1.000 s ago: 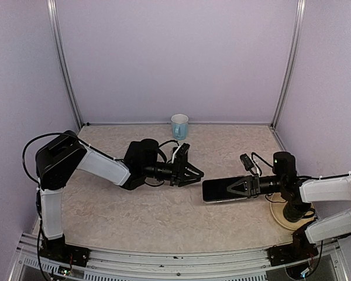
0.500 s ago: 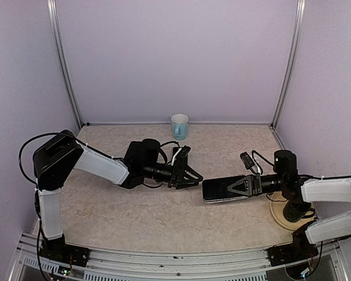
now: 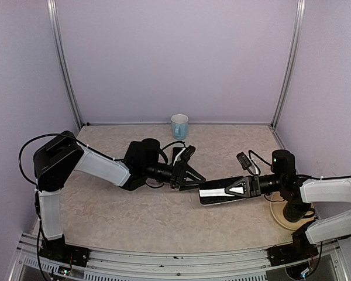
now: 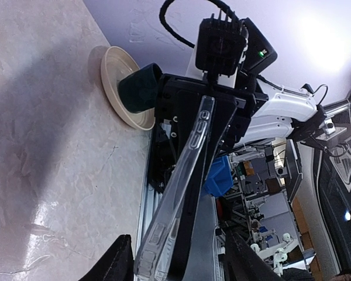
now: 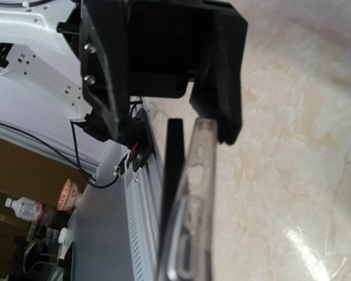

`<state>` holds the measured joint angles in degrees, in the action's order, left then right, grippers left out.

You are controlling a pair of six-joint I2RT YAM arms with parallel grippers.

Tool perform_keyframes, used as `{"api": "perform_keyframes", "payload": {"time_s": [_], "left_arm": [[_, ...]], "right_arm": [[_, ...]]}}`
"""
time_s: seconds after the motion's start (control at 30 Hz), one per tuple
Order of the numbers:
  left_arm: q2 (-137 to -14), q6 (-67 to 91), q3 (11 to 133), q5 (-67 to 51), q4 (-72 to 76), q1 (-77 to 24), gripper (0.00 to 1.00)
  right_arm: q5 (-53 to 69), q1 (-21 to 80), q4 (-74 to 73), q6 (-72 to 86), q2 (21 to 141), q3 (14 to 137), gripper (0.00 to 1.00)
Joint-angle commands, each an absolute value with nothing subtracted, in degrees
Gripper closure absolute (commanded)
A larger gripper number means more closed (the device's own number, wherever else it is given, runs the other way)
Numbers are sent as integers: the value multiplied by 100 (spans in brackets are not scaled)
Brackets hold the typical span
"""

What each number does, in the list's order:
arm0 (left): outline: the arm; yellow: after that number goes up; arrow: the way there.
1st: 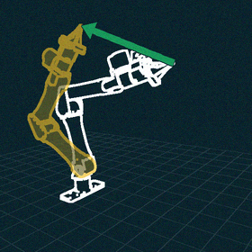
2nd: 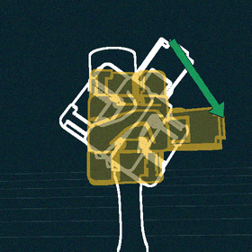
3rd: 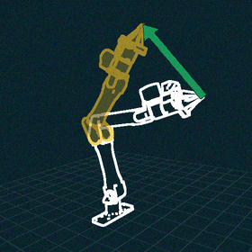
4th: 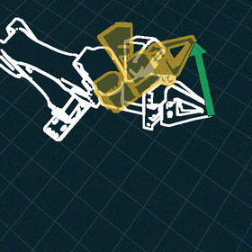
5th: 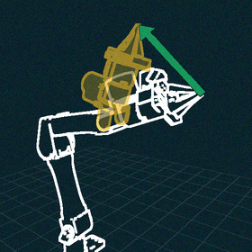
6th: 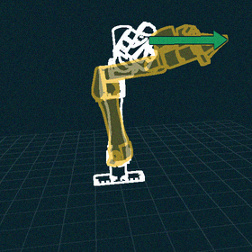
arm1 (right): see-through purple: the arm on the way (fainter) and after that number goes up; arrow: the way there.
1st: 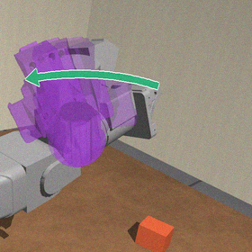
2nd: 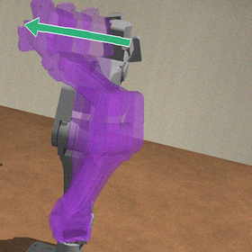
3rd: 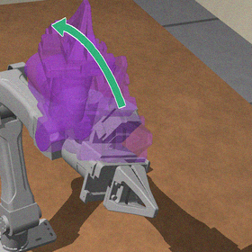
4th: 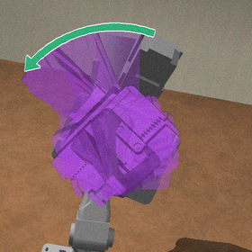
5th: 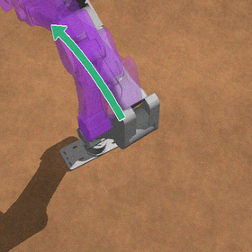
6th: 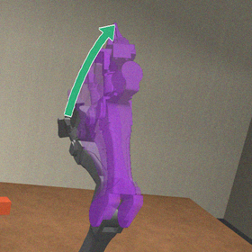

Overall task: Put the phone into the phone case
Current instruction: Press the corner of the phone case at the bottom left corner of the phone case.

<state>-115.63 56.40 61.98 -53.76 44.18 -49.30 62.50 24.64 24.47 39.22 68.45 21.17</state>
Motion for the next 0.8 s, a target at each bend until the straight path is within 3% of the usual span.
{"api": "perform_keyframes", "payload": {"time_s": [0.0,0.77], "left_arm": [[-11535,5865,6210,-5624,4977,-4981,50],[-11707,6284,6205,-5783,5562,-5021,75]], "right_arm": [[6409,2532,2806,3840,6790,2338,100],[6291,2540,2712,3745,6881,2355,100]]}}
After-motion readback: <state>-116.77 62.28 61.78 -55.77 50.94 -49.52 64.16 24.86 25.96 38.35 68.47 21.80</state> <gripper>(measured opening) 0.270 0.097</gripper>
